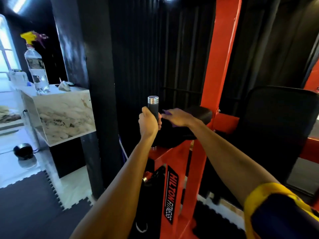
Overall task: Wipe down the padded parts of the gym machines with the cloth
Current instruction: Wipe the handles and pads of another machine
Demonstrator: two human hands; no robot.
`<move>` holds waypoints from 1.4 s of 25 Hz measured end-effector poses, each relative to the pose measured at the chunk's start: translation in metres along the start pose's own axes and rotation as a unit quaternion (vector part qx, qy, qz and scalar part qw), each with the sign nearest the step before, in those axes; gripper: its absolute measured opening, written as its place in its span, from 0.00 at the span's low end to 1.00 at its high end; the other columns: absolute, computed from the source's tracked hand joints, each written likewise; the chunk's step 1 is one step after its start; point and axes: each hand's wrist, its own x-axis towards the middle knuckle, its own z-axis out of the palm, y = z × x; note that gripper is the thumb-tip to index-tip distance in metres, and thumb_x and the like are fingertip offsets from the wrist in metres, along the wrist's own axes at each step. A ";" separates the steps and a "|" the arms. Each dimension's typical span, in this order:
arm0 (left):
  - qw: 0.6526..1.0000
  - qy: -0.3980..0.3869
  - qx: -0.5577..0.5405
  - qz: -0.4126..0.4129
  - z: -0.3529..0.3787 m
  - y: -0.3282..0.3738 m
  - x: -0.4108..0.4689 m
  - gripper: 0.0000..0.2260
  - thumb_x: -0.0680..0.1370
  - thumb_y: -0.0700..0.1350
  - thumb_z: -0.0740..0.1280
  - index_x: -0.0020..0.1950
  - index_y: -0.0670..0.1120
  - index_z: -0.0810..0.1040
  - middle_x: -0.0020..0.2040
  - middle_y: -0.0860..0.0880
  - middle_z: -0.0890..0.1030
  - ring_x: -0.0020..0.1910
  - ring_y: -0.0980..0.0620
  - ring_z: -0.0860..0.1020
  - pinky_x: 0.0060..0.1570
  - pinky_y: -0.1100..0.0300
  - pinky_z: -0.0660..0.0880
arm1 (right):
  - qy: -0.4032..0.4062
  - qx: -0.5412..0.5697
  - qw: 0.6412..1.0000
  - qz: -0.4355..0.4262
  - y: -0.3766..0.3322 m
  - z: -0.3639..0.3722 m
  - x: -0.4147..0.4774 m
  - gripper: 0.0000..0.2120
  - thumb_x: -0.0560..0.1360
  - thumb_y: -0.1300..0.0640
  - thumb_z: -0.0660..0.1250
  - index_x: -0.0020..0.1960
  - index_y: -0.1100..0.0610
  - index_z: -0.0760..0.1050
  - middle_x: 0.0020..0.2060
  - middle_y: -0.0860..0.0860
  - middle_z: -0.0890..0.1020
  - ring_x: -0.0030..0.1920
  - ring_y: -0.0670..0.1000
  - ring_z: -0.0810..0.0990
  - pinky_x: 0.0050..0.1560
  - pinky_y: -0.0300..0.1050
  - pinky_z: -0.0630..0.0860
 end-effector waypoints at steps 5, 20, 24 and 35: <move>1.000 0.015 0.003 -0.012 0.002 0.003 -0.002 0.25 0.83 0.48 0.47 0.36 0.41 0.76 0.28 0.45 0.75 0.26 0.50 0.73 0.27 0.58 0.70 | -0.015 -0.028 0.978 -0.204 0.010 0.009 -0.036 0.20 0.80 0.48 0.69 0.71 0.50 0.75 0.68 0.44 0.77 0.69 0.40 0.70 0.73 0.37 0.55; 0.999 0.034 0.023 0.023 0.007 0.004 -0.004 0.25 0.87 0.47 0.44 0.38 0.43 0.73 0.28 0.48 0.74 0.25 0.52 0.70 0.27 0.61 0.69 | -0.222 -0.068 0.966 -0.112 -0.005 -0.012 0.069 0.26 0.75 0.26 0.59 0.70 0.32 0.69 0.62 0.39 0.79 0.62 0.45 0.78 0.69 0.57 0.69; 0.999 0.032 0.021 0.030 0.008 0.005 -0.006 0.25 0.87 0.47 0.43 0.39 0.43 0.73 0.28 0.49 0.73 0.25 0.53 0.70 0.26 0.62 0.69 | -0.181 -0.086 0.979 -0.034 0.001 -0.014 0.079 0.30 0.73 0.25 0.59 0.73 0.33 0.67 0.61 0.43 0.82 0.61 0.48 0.78 0.67 0.55 0.69; 0.998 0.051 0.018 0.032 0.011 0.004 -0.008 0.28 0.87 0.48 0.42 0.35 0.43 0.73 0.26 0.48 0.72 0.23 0.51 0.69 0.26 0.59 0.67 | -0.017 -0.003 1.000 -0.006 0.044 -0.030 0.039 0.17 0.78 0.39 0.64 0.60 0.46 0.79 0.53 0.49 0.82 0.61 0.56 0.79 0.66 0.55 0.74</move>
